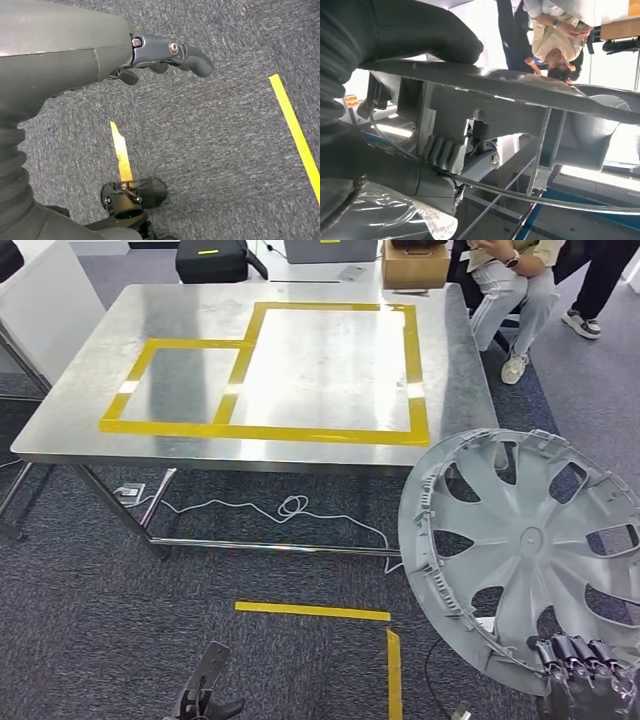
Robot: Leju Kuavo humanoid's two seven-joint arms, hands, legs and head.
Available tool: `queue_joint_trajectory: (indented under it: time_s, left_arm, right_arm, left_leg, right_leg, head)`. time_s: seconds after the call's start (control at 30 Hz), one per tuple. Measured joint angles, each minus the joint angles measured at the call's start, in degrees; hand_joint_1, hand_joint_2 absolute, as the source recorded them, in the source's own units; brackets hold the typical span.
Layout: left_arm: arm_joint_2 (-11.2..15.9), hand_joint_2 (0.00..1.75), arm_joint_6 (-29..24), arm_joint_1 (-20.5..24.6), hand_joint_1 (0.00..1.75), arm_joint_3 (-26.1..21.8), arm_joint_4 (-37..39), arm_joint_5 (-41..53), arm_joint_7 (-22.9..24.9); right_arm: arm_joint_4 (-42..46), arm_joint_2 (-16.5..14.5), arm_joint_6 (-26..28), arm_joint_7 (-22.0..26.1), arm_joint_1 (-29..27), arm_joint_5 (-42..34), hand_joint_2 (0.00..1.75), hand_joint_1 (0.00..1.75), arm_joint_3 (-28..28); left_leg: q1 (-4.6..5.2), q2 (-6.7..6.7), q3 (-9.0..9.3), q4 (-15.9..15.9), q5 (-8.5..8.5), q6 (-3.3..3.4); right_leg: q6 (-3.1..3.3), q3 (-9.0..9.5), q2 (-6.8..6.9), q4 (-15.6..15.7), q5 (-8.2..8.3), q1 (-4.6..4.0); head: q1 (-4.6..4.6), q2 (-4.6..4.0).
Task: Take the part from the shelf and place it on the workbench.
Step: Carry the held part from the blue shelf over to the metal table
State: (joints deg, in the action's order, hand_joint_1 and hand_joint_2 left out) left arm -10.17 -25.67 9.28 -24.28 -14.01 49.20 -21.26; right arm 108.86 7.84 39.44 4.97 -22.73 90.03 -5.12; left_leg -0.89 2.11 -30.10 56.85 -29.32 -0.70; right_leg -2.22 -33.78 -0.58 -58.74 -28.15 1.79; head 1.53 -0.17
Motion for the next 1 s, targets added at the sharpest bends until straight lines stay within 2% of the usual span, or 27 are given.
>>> queue_joint_trajectory:
  time_s: [0.33,0.37,0.43,0.5,0.53,0.6,0.63,0.67,0.7,0.73,0.77,0.8,0.83,0.87,0.9,0.93,0.97,1.0]
  left_arm:
    - [0.0,1.75,0.0,-0.1,0.00,0.0,0.0,0.4,0.4]
    - [0.1,1.75,0.1,-0.1,0.00,0.0,0.0,0.5,0.4]
    - [0.2,1.75,0.1,0.0,0.00,-0.1,0.0,0.5,0.4]
    - [0.2,1.75,0.0,0.0,0.00,-0.1,0.0,0.5,0.4]
    - [0.2,1.75,0.0,0.0,0.00,-0.1,0.0,0.5,0.4]
    - [0.1,1.75,0.0,0.0,0.00,-0.1,0.0,0.5,0.4]
    - [0.1,1.75,0.0,-0.1,0.00,-0.1,0.0,0.4,0.4]
    - [0.0,1.75,0.0,-0.2,0.00,-0.2,0.0,0.4,0.4]
    - [0.0,1.75,0.0,-0.3,0.00,-0.2,0.0,0.4,0.4]
    - [-0.1,1.75,0.0,-0.4,0.00,-0.2,0.0,0.3,0.4]
    - [-0.1,1.75,0.0,-0.4,0.00,-0.2,0.0,0.3,0.4]
    - [0.0,1.75,0.1,-0.4,0.00,-0.3,0.0,0.3,0.4]
    - [0.0,1.75,0.1,-0.4,0.00,-0.3,0.0,0.3,0.4]
    - [0.1,1.75,0.1,-0.3,0.00,-0.3,0.0,0.2,0.4]
    - [0.2,1.75,0.1,-0.3,0.00,-0.3,0.0,0.2,0.4]
    - [0.2,1.75,0.1,-0.3,0.00,-0.3,0.0,0.2,0.3]
    - [0.2,1.75,0.1,-0.3,0.00,-0.3,0.0,0.2,0.3]
    - [0.3,1.75,0.1,-0.3,0.00,-0.3,0.0,0.2,0.3]
  right_arm:
    - [-0.6,0.6,0.0,-1.5,0.5,0.0,1.75,1.75,-1.3]
    - [-0.6,0.6,0.0,-1.5,0.5,0.0,1.75,1.75,-1.4]
    - [-0.6,0.6,0.0,-1.5,0.5,0.0,1.75,1.75,-1.5]
    - [-0.6,0.7,0.0,-1.4,0.6,0.0,1.75,1.75,-1.6]
    - [-0.6,0.8,0.0,-1.3,0.6,0.0,1.75,1.75,-1.6]
    - [-0.7,1.0,0.0,-1.0,0.7,0.0,1.75,1.75,-1.6]
    - [-0.7,1.1,0.0,-0.9,0.7,0.0,1.75,1.75,-1.6]
    - [-0.7,1.2,0.0,-0.8,0.7,0.0,1.75,1.75,-1.6]
    - [-0.8,1.2,0.0,-0.8,0.6,0.0,1.75,1.75,-1.6]
    - [-0.9,1.3,0.0,-0.7,0.6,0.0,1.75,1.75,-1.6]
    - [-0.9,1.3,0.0,-0.7,0.6,0.0,1.75,1.75,-1.6]
    - [-0.9,1.3,0.0,-0.6,0.7,0.0,1.75,1.75,-1.6]
    - [-0.9,1.3,0.0,-0.6,0.7,0.0,1.75,1.75,-1.6]
    - [-0.9,1.3,0.0,-0.5,0.7,0.0,1.75,1.75,-1.6]
    - [-0.9,1.3,0.0,-0.4,0.6,0.0,1.75,1.75,-1.6]
    - [-0.9,1.3,0.0,-0.4,0.6,0.0,1.75,1.75,-1.7]
    - [-0.9,1.3,0.0,-0.3,0.5,0.0,1.75,1.75,-1.7]
    - [-1.0,1.3,0.0,-0.3,0.5,0.0,1.75,1.75,-1.7]
  left_leg:
    - [0.43,0.00,-0.04,0.4,-0.09,0.13]
    - [0.50,0.00,-0.13,0.6,-0.17,0.25]
    - [0.73,0.00,-0.14,0.5,-0.08,0.99]
    - [0.53,-0.08,0.93,-1.7,1.07,2.20]
    - [0.37,-0.13,1.59,-2.9,1.74,2.66]
    - [0.22,-0.23,2.33,-4.1,2.38,2.97]
    - [0.20,-0.22,2.33,-4.1,2.34,2.96]
    - [0.15,-0.20,2.30,-3.9,2.16,2.82]
    - [0.03,-0.15,2.29,-3.6,1.92,2.58]
    - [-0.18,-0.07,2.27,-3.1,1.57,2.22]
    - [-0.48,0.02,2.22,-2.5,1.04,1.73]
    - [-0.72,0.11,2.08,-1.7,0.42,1.15]
    - [-0.84,0.22,1.73,-0.6,-0.30,0.57]
    - [-0.81,0.29,1.36,0.4,-0.88,0.14]
    - [-0.67,0.32,1.03,1.0,-1.23,-0.05]
    - [-0.50,0.34,0.79,1.3,-1.30,0.07]
    - [-0.38,0.32,0.76,1.2,-1.16,0.34]
    - [-0.31,0.31,0.78,1.0,-0.97,0.60]
  right_leg:
    - [-0.33,0.31,0.02,0.3,0.24,0.42]
    - [-0.56,0.34,0.06,0.4,0.36,0.58]
    - [-1.20,0.62,0.15,1.1,0.77,0.87]
    - [-1.66,0.83,0.31,1.7,0.88,0.86]
    - [-1.74,0.45,0.37,0.9,0.27,0.73]
    - [-1.85,-2.06,0.45,-4.5,-2.51,0.60]
    - [-2.03,-3.93,0.43,-8.3,-4.08,0.60]
    - [-2.27,-5.47,0.45,-11.2,-4.92,0.65]
    - [-2.53,-6.22,0.47,-12.4,-4.75,0.73]
    - [-2.84,-5.80,0.49,-11.3,-3.44,0.86]
    - [-3.23,-4.29,0.50,-8.0,-1.43,1.10]
    - [-3.67,-2.65,0.29,-4.8,-0.28,1.23]
    - [-3.73,-1.18,0.02,-2.2,0.40,1.31]
    - [-3.21,-0.38,-0.20,-0.9,0.38,1.39]
    - [-2.54,-0.27,-0.40,-0.9,-0.17,1.36]
    - [-1.76,-0.27,-0.39,-1.0,-0.09,1.42]
    - [-1.30,-0.41,-0.32,-1.1,-0.07,1.50]
    - [-1.28,-0.50,-0.32,-1.1,-0.07,1.50]
  head:
    - [-0.01,0.00]
    - [0.01,0.00]
    - [0.16,0.00]
    - [0.25,0.00]
    - [0.16,0.00]
    - [-0.03,0.00]
    - [-0.05,0.00]
    - [-0.04,0.00]
    - [-0.03,0.00]
    - [-0.03,0.00]
    - [-0.03,0.00]
    - [-0.08,0.00]
    - [-0.30,0.00]
    - [-0.43,0.00]
    - [-0.45,0.00]
    - [-0.40,0.00]
    - [-0.21,0.00]
    - [-0.06,0.00]
